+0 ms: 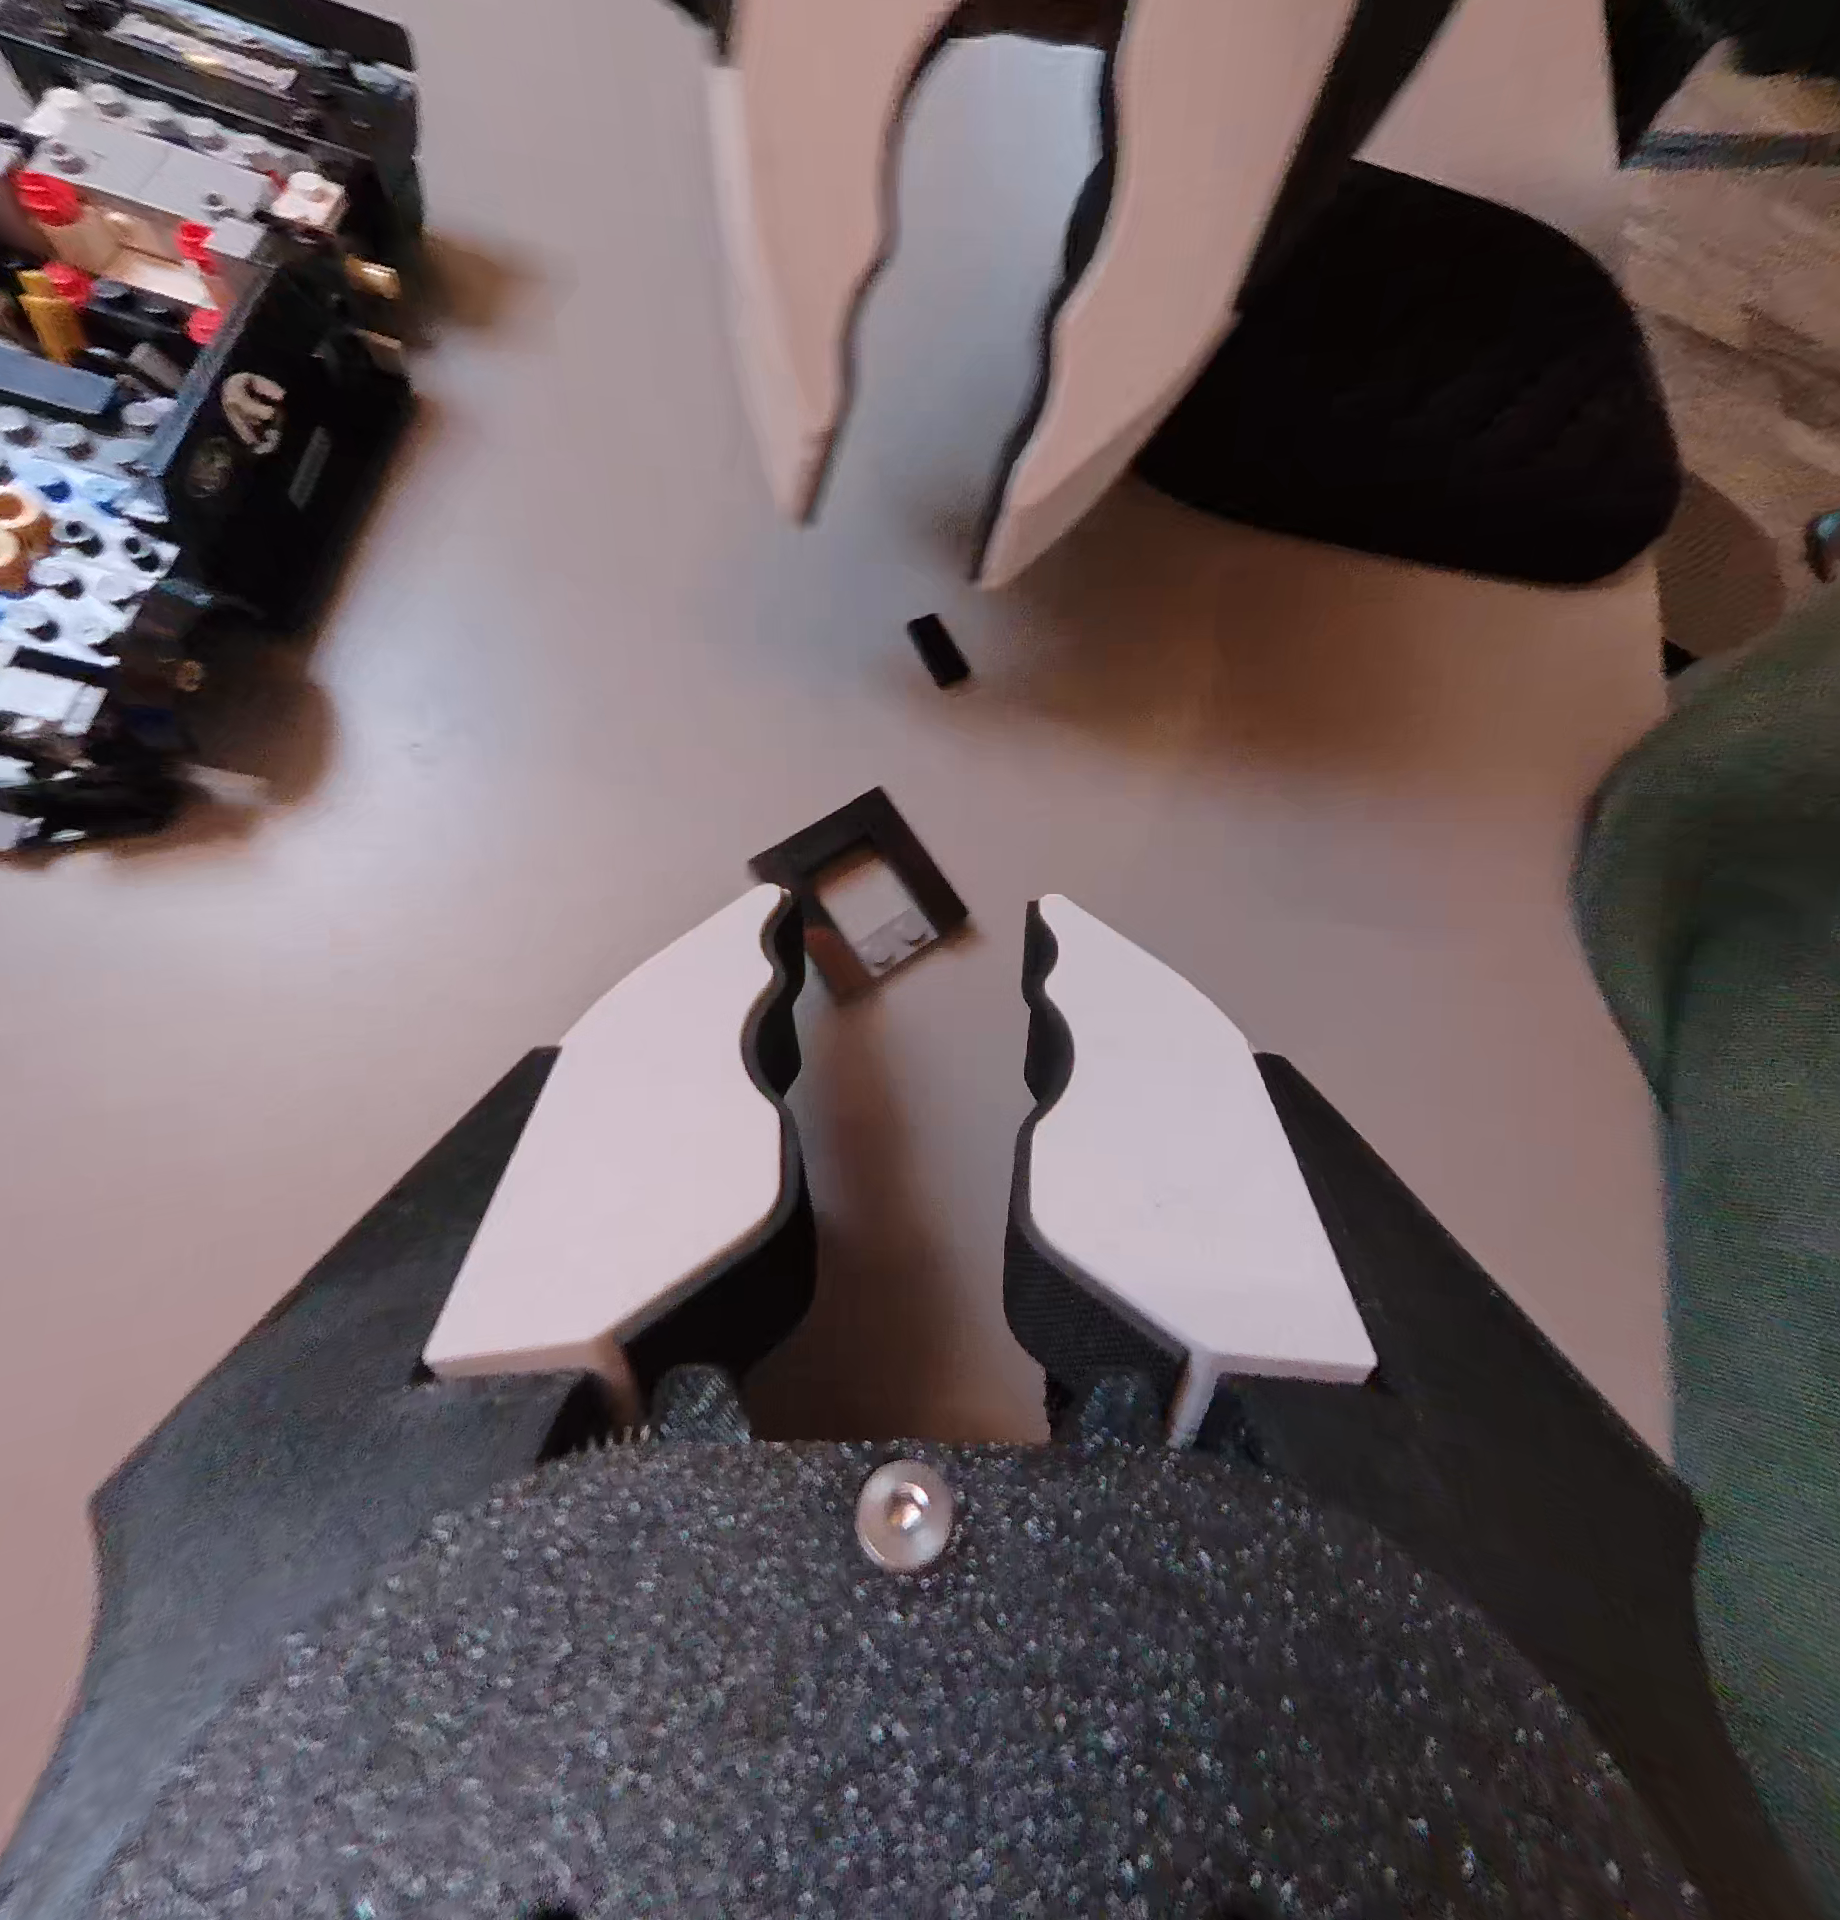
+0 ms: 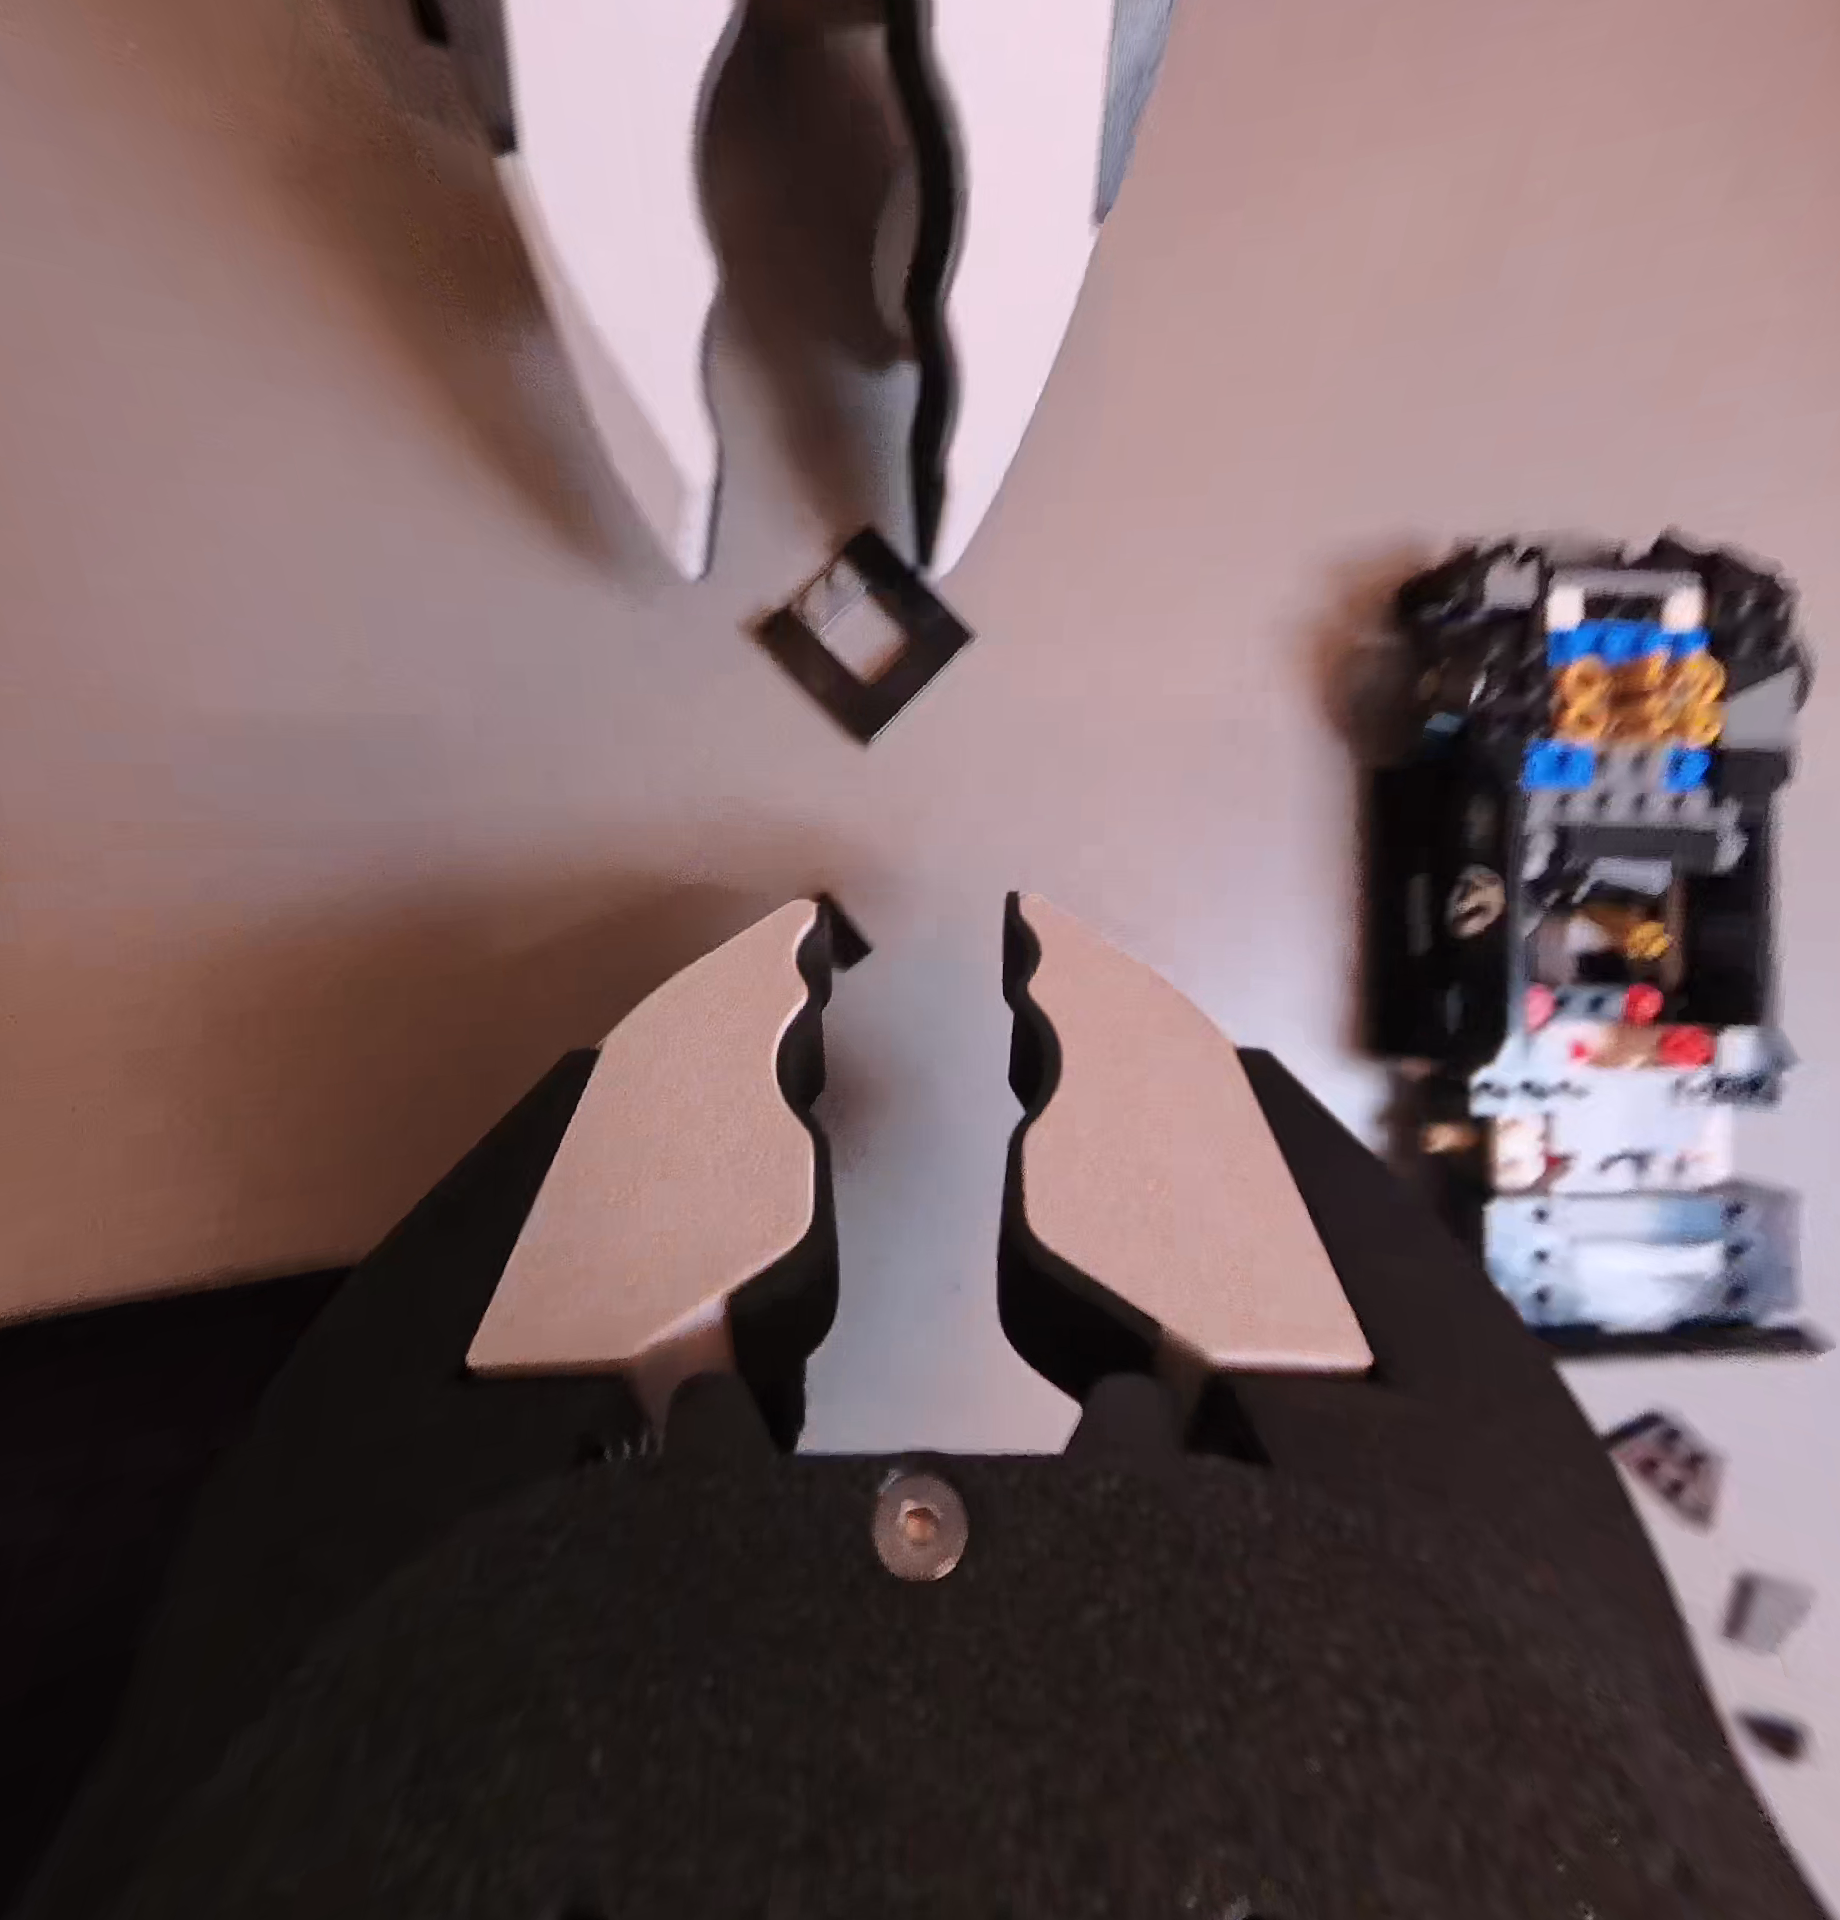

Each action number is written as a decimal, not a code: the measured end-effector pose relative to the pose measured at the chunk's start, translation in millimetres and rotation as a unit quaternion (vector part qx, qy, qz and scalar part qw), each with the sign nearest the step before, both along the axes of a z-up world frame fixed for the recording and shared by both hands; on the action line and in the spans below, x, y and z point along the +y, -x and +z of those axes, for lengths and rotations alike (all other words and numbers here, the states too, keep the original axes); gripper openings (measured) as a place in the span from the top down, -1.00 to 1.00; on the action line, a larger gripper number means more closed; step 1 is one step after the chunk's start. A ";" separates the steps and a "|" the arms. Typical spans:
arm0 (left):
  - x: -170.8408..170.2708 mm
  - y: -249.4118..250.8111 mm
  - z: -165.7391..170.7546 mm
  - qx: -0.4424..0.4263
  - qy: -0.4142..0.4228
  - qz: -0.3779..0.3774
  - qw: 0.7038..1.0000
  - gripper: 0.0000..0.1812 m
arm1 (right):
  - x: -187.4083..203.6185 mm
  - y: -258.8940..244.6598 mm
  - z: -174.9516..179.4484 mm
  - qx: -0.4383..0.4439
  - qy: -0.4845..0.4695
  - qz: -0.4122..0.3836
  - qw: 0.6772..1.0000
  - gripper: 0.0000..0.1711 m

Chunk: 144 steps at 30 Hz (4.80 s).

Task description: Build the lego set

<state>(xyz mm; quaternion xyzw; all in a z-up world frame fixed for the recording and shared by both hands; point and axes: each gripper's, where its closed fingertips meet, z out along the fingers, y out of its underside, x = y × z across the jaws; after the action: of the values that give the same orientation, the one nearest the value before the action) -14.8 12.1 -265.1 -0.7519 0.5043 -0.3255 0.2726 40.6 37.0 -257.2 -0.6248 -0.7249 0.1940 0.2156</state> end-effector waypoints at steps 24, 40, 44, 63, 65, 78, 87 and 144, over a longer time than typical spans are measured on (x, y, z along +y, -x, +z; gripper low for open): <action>-9.8 8.0 -9.5 0.046 -0.035 -0.038 0.998 0.66 | -27.3 36.5 8.4 0.032 0.027 -0.096 0.994 0.91; -10.3 9.6 -13.5 0.058 -0.055 -0.041 0.996 0.65 | -28.9 51.6 -19.6 -0.025 0.038 -0.238 0.970 0.90; -10.2 9.7 -13.4 0.057 -0.055 -0.041 0.996 0.65 | -31.0 53.1 -21.5 -0.023 0.044 -0.241 0.969 0.88; -9.4 9.9 -10.8 0.056 -0.069 -0.041 0.995 0.67 | -23.3 52.7 -8.0 0.018 0.056 -0.251 0.966 1.00; -9.6 9.0 -9.8 0.053 -0.070 -0.042 0.995 0.68 | -24.6 52.9 -9.1 0.022 0.062 -0.251 0.966 1.00; -8.6 9.6 -10.8 0.056 -0.074 -0.042 0.995 0.68 | -29.3 52.9 -21.5 -0.002 0.021 -0.219 0.975 0.84; -7.8 11.0 -10.9 0.059 -0.076 -0.042 0.994 0.68 | -31.7 55.6 -25.2 -0.018 0.032 -0.203 0.978 0.89; -20.4 4.5 131.0 -0.376 -0.027 -0.058 0.924 0.91 | -40.9 69.8 115.6 0.383 0.080 -0.145 0.909 0.86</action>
<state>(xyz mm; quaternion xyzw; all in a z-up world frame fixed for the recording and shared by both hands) -19.4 -8.4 -134.1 -0.5362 0.4159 -0.5855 0.4435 -29.1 -3.9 -141.6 -0.6160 -0.4700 0.4419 0.4520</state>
